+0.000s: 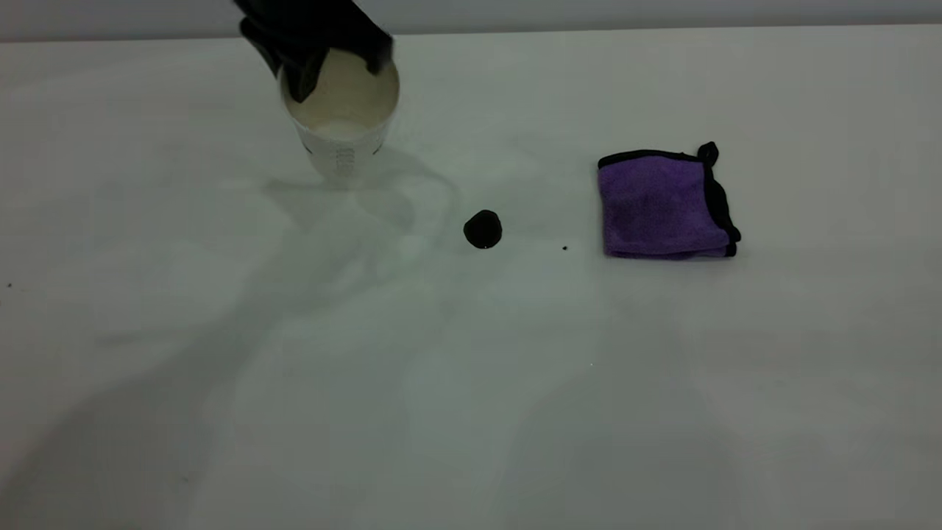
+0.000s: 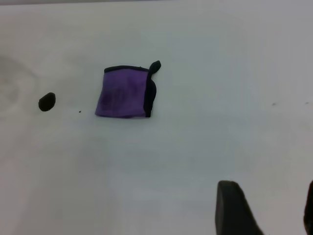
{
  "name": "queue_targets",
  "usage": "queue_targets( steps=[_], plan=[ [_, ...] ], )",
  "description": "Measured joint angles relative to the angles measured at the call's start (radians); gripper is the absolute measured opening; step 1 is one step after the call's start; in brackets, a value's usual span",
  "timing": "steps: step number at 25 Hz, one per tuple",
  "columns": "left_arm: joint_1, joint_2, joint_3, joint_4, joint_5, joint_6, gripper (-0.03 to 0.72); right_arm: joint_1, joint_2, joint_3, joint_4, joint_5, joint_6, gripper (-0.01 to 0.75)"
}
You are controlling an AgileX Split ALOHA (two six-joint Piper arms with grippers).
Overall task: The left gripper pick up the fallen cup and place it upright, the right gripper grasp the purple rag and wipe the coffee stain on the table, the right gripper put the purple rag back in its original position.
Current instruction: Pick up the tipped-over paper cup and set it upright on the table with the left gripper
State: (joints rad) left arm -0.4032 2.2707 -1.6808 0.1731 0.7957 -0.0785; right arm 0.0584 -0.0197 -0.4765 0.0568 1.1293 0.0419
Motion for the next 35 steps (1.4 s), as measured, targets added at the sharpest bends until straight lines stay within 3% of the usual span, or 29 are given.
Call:
queue_targets(
  steps=[4,9,26,30,35],
  plan=[
    [0.124,0.0,-0.038,-0.282,0.051,0.225,0.0,0.0,0.0,0.0,0.0,0.0,0.0,0.391],
    [0.205,0.025,-0.045,-0.343,0.1,0.281,0.0,0.0,0.0,0.0,0.0,0.0,0.0,0.391],
    [0.209,0.14,-0.047,-0.368,0.079,0.276,0.021,0.0,0.0,0.0,0.0,0.0,0.0,0.391],
    [0.209,0.14,-0.048,-0.368,0.069,0.276,0.072,0.0,0.0,0.0,0.0,0.0,0.0,0.391],
    [0.209,0.14,-0.048,-0.368,0.069,0.276,0.207,0.0,0.0,0.0,0.0,0.0,0.0,0.391]
  ],
)
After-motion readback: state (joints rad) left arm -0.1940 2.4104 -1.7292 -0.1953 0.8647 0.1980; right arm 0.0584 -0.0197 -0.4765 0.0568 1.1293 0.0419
